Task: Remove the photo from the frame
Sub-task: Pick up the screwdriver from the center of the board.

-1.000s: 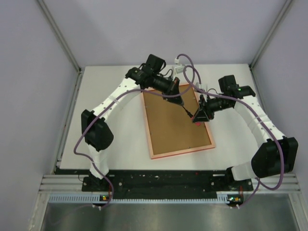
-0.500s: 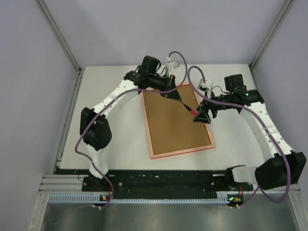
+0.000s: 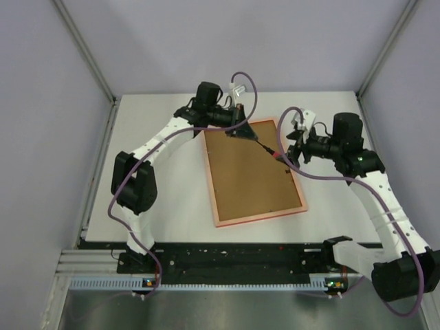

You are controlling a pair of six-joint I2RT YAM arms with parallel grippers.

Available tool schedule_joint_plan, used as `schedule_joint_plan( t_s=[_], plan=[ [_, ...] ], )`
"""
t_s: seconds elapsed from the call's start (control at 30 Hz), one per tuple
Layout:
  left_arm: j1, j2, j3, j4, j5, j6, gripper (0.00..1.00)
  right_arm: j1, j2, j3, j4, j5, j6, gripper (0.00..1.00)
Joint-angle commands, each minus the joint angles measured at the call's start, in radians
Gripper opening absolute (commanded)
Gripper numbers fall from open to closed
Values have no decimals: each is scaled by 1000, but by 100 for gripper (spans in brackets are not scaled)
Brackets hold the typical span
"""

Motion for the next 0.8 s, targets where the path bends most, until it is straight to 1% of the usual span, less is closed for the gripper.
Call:
schedule_joint_plan(
  t_s=[0.0,0.17,0.27,0.3,0.4,0.47,0.57,0.67,0.73,0.77],
  plan=[
    [-4,-98,-8,130,62,-70,0,44,10,-3,116,-19,23,80],
    [-4,-103,-11,149,67,-88,0,132,19,-43,119,56,-3,74],
    [-4,-104,-18,158,71,-96,0,170,41,-52,131,114,-7,66],
    [-2,-106,-19,161,76,-99,0,173,50,-51,134,128,-7,63],
    [-4,-110,-30,176,84,-111,0,175,68,-49,151,153,-6,48],
    [-2,-109,-34,181,87,-116,0,175,74,-47,162,159,-4,35],
    [-4,-110,-36,181,91,-119,0,180,81,-38,165,162,-6,27],
    [-4,-112,-39,193,94,-128,0,186,88,-35,160,157,-14,27],
    [-4,-115,-41,204,96,-137,0,192,90,-40,156,147,-18,32],
    [-4,-115,-42,210,99,-142,0,196,91,-40,157,144,-23,38]
  ],
)
